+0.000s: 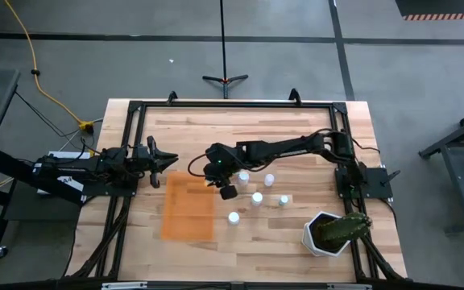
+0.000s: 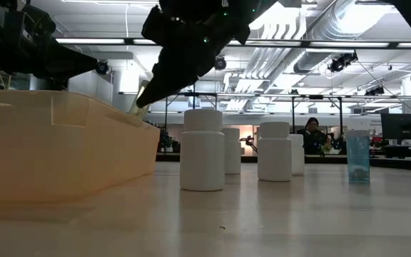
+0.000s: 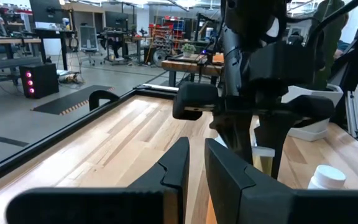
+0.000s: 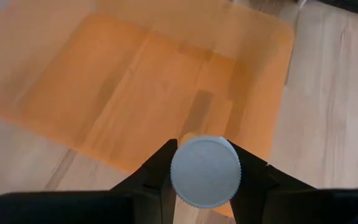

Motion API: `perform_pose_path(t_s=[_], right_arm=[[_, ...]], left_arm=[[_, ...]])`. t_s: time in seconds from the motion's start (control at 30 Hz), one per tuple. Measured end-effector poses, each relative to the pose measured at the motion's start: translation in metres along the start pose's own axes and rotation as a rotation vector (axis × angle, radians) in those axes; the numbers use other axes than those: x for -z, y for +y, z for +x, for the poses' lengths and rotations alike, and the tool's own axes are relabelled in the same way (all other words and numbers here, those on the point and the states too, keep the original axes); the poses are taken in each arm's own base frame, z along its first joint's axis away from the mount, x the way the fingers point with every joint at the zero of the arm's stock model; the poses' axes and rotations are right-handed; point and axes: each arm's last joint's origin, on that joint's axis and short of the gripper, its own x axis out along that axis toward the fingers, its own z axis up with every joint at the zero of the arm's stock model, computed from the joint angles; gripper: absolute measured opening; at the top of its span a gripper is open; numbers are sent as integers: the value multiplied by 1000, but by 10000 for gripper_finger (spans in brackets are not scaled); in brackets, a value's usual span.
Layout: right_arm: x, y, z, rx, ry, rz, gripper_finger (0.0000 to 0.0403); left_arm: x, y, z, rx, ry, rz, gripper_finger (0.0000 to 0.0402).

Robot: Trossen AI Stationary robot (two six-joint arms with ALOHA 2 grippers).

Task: Pick and place pill bottles into a basket
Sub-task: Put the yellow pill bottle into the orange bin

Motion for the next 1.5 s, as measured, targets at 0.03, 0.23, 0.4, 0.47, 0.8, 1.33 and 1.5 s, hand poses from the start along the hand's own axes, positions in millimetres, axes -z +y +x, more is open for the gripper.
perform_pose_path(t_s=[0.03,0.23,0.4,0.47,0.8,1.33,1.5], right_arm=[[1,0,0,0,-2,-1,109],[0,-2,8,18,-55,-16,105],[4,-3,18,26,-63,-19,101],[5,-3,19,31,-52,-16,105],[17,0,23,31,62,2,102],[20,-3,22,57,87,6,112],[18,-4,21,85,89,11,122]], left_arm=[[0,0,0,0,0,0,88],[0,0,0,0,0,0,88],[0,0,0,1,0,0,88],[0,0,0,2,1,0,88],[0,0,0,1,1,1,88],[0,0,0,0,1,4,88],[0,0,0,0,0,4,88]])
